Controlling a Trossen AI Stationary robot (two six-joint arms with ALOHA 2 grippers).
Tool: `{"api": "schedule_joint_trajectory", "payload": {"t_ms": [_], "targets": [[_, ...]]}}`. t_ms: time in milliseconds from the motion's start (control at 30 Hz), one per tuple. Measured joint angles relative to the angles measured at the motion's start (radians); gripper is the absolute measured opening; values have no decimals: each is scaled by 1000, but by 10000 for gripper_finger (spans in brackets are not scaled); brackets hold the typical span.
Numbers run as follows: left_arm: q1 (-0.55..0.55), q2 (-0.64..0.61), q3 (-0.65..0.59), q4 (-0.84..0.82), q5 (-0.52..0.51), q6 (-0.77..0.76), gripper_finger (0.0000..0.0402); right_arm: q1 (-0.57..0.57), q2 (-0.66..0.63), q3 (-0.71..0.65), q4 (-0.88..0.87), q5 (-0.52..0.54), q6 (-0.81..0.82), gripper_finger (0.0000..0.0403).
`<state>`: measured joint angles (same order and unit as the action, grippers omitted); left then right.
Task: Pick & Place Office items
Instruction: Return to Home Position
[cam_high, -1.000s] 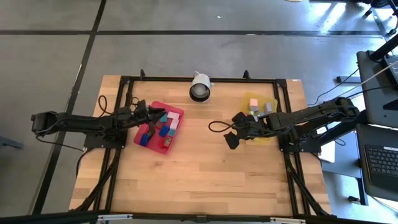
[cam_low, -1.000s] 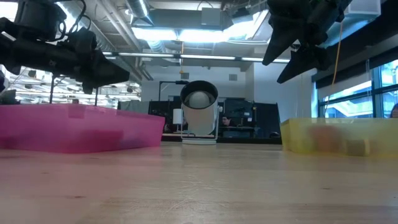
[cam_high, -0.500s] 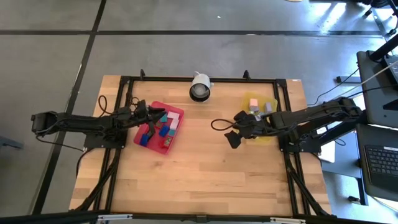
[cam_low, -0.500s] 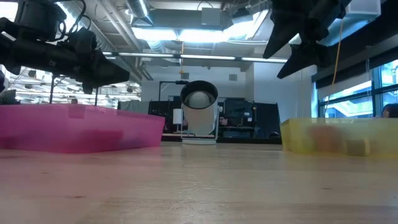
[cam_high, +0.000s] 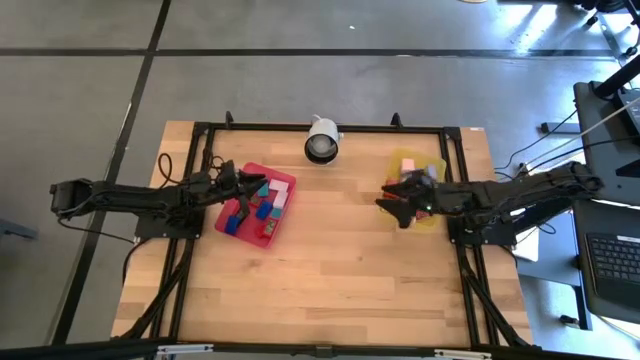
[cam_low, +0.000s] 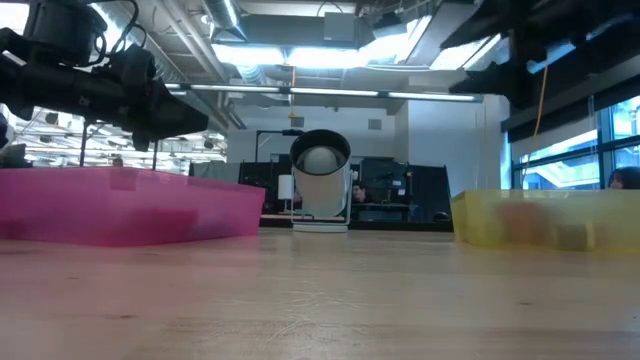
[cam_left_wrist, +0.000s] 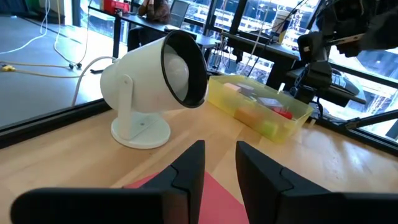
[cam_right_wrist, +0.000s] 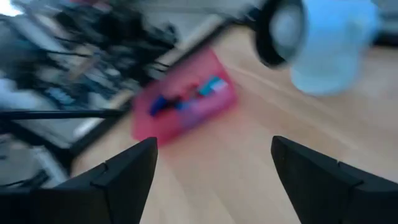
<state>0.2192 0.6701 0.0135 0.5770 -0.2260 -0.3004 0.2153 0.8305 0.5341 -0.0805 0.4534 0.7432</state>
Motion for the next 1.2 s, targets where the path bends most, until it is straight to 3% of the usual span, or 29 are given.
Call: {"api": "schedule_joint_trajectory", "payload": {"t_ms": [267, 367, 500, 733, 1200], "targets": [[0, 0, 0, 0, 0, 0, 86, 1, -280, -251, 378, -262, -495, 318], [0, 0, 0, 0, 0, 0, 86, 1, -371, -294, 444, -313, -558, 318], [0, 0, 0, 0, 0, 0, 86, 0, -477, -304, 432, -309, -564, 318], [0, 0, 0, -1, 0, 0, 86, 1, -623, -304, 331, -436, -673, 317], [0, 0, 0, -1, 0, 0, 86, 0, -831, -305, 17, -435, -687, 317]]}}
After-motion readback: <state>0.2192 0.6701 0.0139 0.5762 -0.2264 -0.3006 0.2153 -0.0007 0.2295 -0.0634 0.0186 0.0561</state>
